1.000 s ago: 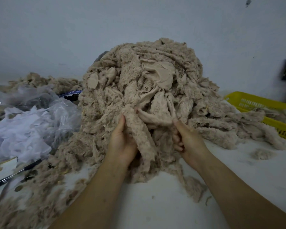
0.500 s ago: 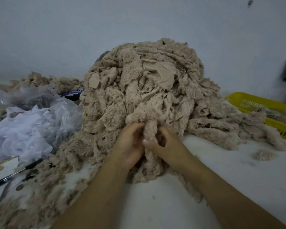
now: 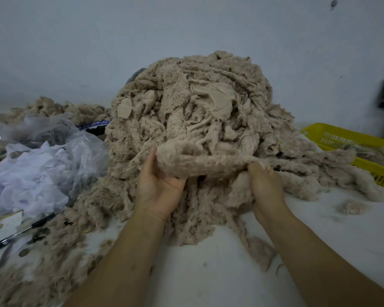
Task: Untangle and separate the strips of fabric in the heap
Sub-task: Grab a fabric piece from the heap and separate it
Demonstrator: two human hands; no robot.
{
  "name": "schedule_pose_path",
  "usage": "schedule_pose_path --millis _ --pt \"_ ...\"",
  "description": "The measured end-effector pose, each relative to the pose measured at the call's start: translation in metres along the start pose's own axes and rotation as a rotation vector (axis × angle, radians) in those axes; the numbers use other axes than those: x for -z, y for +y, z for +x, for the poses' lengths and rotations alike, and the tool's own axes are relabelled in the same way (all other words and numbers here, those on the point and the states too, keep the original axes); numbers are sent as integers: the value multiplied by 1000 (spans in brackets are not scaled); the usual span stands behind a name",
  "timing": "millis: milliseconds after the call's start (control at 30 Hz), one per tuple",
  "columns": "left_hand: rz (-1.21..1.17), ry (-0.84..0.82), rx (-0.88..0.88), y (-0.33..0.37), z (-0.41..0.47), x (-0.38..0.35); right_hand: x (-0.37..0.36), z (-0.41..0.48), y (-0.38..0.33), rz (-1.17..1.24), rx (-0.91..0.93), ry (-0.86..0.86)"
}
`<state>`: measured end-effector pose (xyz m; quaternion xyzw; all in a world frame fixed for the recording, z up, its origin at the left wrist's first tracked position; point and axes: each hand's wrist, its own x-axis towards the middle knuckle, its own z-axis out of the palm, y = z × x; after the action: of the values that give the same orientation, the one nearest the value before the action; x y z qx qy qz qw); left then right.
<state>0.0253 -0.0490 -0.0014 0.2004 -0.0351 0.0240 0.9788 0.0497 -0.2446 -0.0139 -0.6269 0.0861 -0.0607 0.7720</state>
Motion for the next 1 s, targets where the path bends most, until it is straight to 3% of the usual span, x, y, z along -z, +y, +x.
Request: schedule_pose_path --millis 100,333,500,633,767,1000 --pt "61 -4 62 2 -2 -2 2 2 1 80 -71 -33" --pt "229 16 217 -4 -2 1 -9 -7 8 -211 93 -355" --pt "438 55 243 -14 -5 -1 -16 -11 21 -306 0 -561" --pt "642 75 218 -27 -8 -1 -22 -8 26 -85 -57 -557" --pt "804 89 209 -37 -11 -1 -21 -7 19 -178 10 -364" --pt "544 180 204 -23 -6 -5 -10 5 13 31 -11 -115"
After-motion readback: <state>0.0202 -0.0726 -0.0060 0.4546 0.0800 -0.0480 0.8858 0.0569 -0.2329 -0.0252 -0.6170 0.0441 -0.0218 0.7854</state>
